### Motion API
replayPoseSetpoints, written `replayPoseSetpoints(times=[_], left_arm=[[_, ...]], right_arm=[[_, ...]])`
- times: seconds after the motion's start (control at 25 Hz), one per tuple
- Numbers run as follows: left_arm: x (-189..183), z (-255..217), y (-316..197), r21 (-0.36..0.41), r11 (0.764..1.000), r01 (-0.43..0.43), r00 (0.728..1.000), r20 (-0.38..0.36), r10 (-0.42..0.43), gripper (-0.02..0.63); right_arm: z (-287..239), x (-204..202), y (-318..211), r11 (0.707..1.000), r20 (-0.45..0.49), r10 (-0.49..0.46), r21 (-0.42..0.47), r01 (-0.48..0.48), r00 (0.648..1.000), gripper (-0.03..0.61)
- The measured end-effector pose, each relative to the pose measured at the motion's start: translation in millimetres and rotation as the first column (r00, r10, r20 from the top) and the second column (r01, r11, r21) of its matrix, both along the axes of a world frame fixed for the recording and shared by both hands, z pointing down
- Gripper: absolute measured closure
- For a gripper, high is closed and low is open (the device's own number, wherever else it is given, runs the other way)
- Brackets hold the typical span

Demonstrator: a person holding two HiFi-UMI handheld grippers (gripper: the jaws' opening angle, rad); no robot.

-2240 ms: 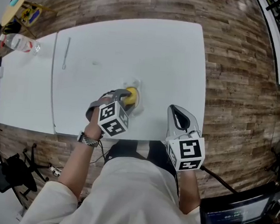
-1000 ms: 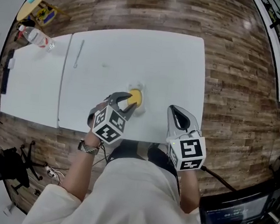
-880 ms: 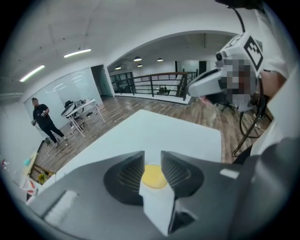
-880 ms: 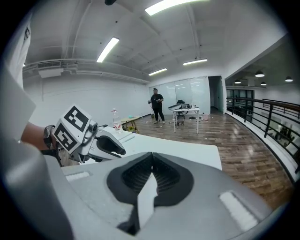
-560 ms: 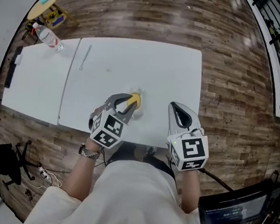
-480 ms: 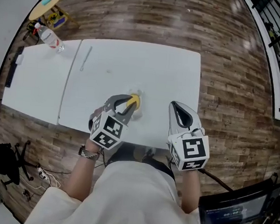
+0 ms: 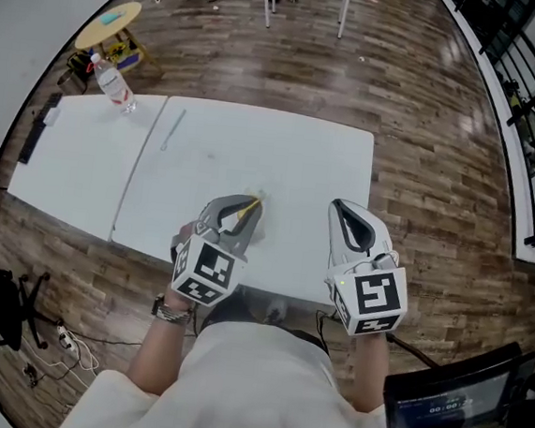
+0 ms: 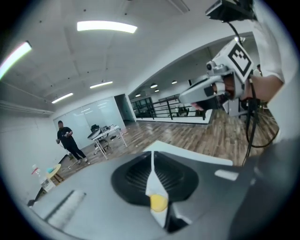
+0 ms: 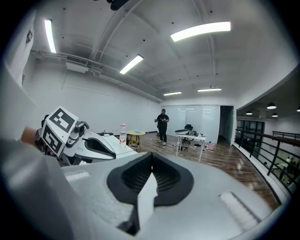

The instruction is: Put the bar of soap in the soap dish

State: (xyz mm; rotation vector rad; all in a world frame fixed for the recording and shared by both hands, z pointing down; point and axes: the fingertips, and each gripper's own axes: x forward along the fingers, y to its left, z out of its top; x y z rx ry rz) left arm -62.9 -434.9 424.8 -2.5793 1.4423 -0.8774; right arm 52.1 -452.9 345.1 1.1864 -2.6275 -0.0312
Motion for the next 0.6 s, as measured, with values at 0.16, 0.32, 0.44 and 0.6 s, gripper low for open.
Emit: replayPoseSetpoints(times=[0.16, 0.32, 0.44, 0.6], left_arm=[[-0.3, -28.5, -0.2, 0.065, 0.998, 0.018, 0.999, -0.041, -0.015, 0.605], [-5.3, -48.3, 0.0, 0.105, 0.994, 0.014, 0.998, -0.067, -0.007, 0.606], [-2.8, -60.4, 0.4, 0.13, 0.991, -0.014, 0.996, -0.085, 0.025, 0.606], [-9.4, -70.9, 0.2, 0.145, 0.989, -0.023, 0.986, -0.162, 0.047, 0.606]], right_arm=[[-14.8, 0.2, -1.0, 0.999, 0.005, -0.008, 0.035, 0.008, 1.0, 0.575], [-19.5, -7.8, 1.4, 0.999, 0.005, -0.018, 0.048, 0.017, 1.0, 0.575], [-22.3, -10.7, 2.6, 0.998, 0.005, -0.013, 0.057, 0.013, 1.0, 0.575], [-28.0, -18.7, 3.3, 0.997, 0.007, 0.007, 0.071, -0.008, 1.0, 0.575]])
